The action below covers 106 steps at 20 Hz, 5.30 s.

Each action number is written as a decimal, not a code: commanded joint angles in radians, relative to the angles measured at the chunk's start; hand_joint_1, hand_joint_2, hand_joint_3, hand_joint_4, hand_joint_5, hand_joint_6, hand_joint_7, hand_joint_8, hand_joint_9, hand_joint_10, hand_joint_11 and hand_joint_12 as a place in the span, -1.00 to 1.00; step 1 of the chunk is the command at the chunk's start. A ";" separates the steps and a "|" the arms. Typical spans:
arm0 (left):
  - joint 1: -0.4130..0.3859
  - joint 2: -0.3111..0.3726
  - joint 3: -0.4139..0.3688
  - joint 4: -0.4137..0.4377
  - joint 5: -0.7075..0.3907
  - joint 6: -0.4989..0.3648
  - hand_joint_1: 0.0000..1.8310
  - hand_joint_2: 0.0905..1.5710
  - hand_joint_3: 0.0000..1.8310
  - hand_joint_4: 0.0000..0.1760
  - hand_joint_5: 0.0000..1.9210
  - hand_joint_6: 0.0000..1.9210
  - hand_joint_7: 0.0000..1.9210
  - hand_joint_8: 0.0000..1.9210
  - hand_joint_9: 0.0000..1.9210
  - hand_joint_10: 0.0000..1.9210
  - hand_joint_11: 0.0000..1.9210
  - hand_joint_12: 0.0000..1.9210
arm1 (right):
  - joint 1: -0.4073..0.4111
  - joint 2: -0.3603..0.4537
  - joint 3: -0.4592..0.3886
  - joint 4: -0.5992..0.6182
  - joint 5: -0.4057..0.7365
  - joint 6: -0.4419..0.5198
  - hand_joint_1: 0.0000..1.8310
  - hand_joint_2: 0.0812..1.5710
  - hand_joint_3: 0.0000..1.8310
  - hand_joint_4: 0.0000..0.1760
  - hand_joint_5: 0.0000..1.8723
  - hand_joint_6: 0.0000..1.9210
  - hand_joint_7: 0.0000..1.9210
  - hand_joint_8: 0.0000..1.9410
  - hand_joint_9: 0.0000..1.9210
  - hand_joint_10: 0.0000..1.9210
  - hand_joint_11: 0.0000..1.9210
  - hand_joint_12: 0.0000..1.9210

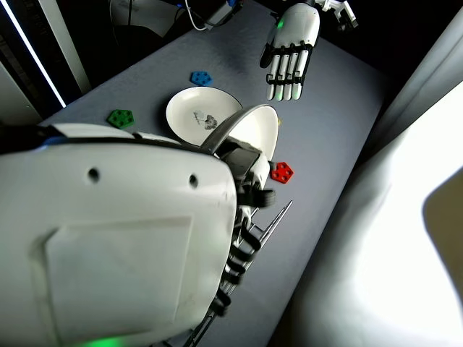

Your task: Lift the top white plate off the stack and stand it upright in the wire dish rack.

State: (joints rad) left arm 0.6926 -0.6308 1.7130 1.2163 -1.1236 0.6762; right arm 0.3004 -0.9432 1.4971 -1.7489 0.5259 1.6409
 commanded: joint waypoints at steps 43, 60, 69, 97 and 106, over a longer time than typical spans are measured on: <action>-0.023 0.009 0.005 -0.063 -0.061 0.005 -0.80 0.22 -1.00 -1.00 -0.91 -1.00 -0.85 -1.00 -0.84 -1.00 -0.97 -0.63 | -0.151 0.026 0.103 0.184 0.019 0.080 0.63 0.32 -1.00 -1.00 -0.01 0.12 0.06 -0.27 0.12 -0.24 0.03 0.37; -0.027 0.007 0.005 -0.056 -0.062 0.005 -0.84 0.22 -1.00 -1.00 -0.90 -1.00 -0.86 -1.00 -0.85 -1.00 -0.99 -0.60 | -0.205 -0.019 0.142 0.235 0.029 0.048 0.64 0.28 -1.00 -1.00 0.05 0.00 0.19 -0.50 0.22 -0.39 0.07 0.32; -0.027 0.007 0.005 -0.054 -0.062 0.004 -0.85 0.24 -1.00 -1.00 -0.90 -1.00 -0.86 -1.00 -0.87 -1.00 -1.00 -0.64 | -0.219 -0.062 0.169 0.248 0.032 0.045 0.62 0.30 -1.00 -1.00 0.02 0.05 0.12 -0.36 0.19 -0.31 0.08 0.22; -0.027 0.007 0.004 -0.051 -0.064 0.005 -0.81 0.22 -1.00 -1.00 -0.87 -0.99 -0.83 -0.99 -0.83 -0.99 -0.96 -0.60 | -0.360 -0.147 0.272 0.352 0.072 0.005 -0.02 0.23 -1.00 -0.53 -0.48 -0.97 -0.42 -1.00 -0.40 -0.99 -0.36 -0.80; -0.027 0.007 0.005 -0.051 -0.066 0.004 -0.85 0.21 -1.00 -1.00 -0.87 -0.99 -0.84 -0.99 -0.85 -0.99 -0.99 -0.61 | -0.360 -0.147 0.269 0.369 0.077 -0.007 -0.67 -0.01 -1.00 1.00 -0.91 -1.00 -0.95 -1.00 -0.97 -1.00 -0.84 -1.00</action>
State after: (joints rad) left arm 0.6895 -0.6312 1.7130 1.2366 -1.1385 0.6762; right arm -0.0616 -1.1057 1.7584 -1.4403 0.6254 1.6360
